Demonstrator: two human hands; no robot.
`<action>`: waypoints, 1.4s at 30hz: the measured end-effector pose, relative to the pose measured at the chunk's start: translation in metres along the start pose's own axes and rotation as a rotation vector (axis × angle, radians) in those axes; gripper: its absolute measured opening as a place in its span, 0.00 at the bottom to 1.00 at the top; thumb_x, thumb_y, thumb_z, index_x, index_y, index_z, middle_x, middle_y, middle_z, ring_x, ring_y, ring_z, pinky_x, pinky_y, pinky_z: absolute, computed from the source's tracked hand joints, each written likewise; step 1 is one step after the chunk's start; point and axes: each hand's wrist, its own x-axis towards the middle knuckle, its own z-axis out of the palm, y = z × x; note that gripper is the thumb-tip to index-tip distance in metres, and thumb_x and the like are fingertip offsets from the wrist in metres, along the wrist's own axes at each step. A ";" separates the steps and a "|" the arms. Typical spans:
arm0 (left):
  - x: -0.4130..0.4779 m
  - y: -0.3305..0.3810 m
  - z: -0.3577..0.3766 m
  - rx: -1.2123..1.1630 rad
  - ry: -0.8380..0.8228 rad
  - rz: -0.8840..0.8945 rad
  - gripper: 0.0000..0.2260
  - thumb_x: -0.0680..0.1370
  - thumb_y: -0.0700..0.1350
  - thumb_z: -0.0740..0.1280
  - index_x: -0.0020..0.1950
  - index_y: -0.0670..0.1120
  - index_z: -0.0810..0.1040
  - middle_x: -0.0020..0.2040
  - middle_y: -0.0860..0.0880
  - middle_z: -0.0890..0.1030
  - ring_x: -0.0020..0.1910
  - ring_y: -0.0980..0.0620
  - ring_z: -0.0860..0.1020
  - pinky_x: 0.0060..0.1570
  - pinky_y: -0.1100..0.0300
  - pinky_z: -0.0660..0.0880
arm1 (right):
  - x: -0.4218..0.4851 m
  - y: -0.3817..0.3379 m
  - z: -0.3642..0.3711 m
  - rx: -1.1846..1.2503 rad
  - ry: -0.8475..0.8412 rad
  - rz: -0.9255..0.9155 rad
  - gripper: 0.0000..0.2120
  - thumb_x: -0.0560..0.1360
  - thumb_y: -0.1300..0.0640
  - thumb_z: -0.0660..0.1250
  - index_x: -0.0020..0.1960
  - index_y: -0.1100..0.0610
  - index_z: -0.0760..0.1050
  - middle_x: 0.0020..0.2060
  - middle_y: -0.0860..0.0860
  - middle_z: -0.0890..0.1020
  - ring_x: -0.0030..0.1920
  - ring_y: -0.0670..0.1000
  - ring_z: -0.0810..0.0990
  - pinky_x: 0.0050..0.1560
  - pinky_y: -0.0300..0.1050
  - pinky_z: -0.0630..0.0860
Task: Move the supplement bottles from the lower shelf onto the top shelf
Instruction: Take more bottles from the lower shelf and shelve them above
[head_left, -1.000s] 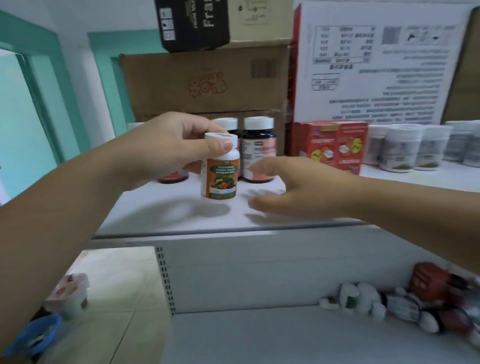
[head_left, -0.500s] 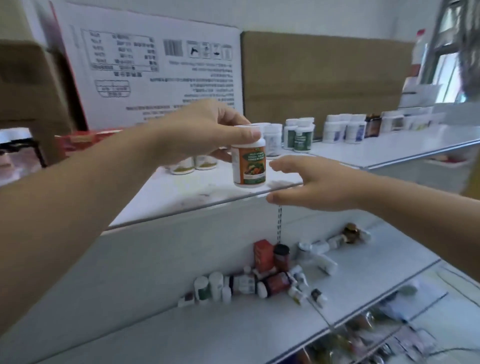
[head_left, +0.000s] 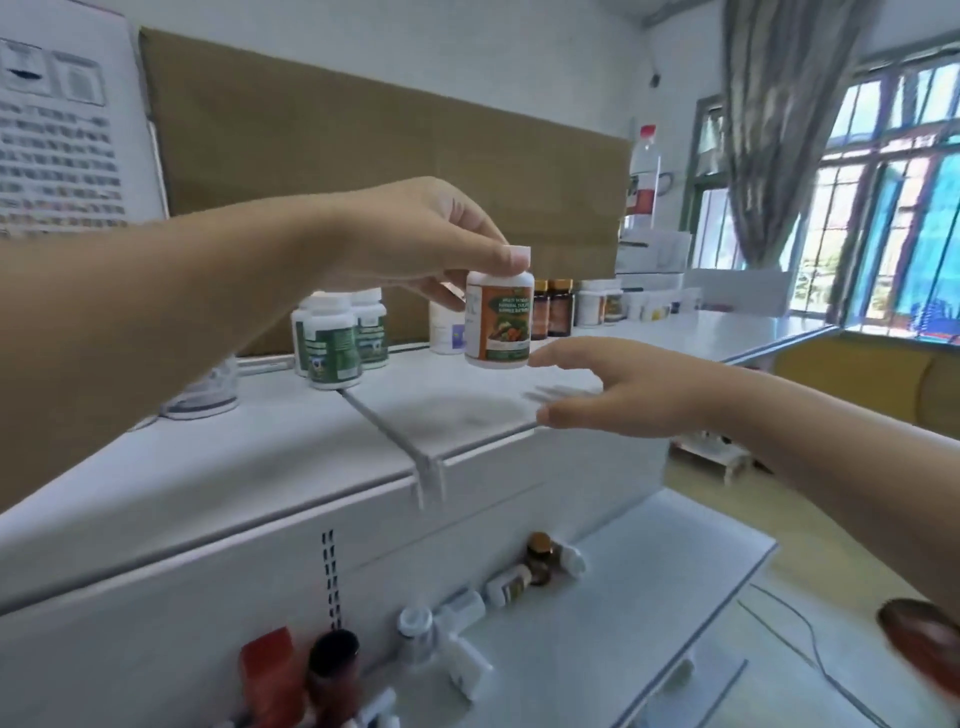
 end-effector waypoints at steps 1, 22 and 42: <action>0.021 0.000 0.006 0.000 -0.002 0.000 0.20 0.69 0.57 0.69 0.55 0.46 0.83 0.48 0.51 0.87 0.50 0.54 0.85 0.55 0.56 0.80 | 0.008 0.021 -0.005 0.001 -0.011 0.001 0.29 0.75 0.39 0.65 0.74 0.43 0.63 0.72 0.40 0.66 0.70 0.42 0.65 0.65 0.38 0.62; 0.341 0.007 0.153 0.154 0.231 -0.343 0.08 0.78 0.54 0.70 0.53 0.52 0.84 0.47 0.56 0.87 0.44 0.61 0.85 0.37 0.73 0.76 | 0.159 0.384 -0.081 -0.061 -0.178 -0.266 0.23 0.76 0.39 0.63 0.70 0.41 0.67 0.69 0.39 0.70 0.67 0.41 0.68 0.68 0.41 0.65; 0.394 -0.033 0.189 0.190 0.667 -0.523 0.18 0.72 0.47 0.77 0.59 0.50 0.78 0.54 0.53 0.82 0.52 0.52 0.82 0.51 0.51 0.82 | 0.237 0.444 -0.050 0.115 -0.219 -0.572 0.23 0.76 0.39 0.60 0.70 0.41 0.66 0.67 0.37 0.67 0.65 0.40 0.67 0.69 0.41 0.63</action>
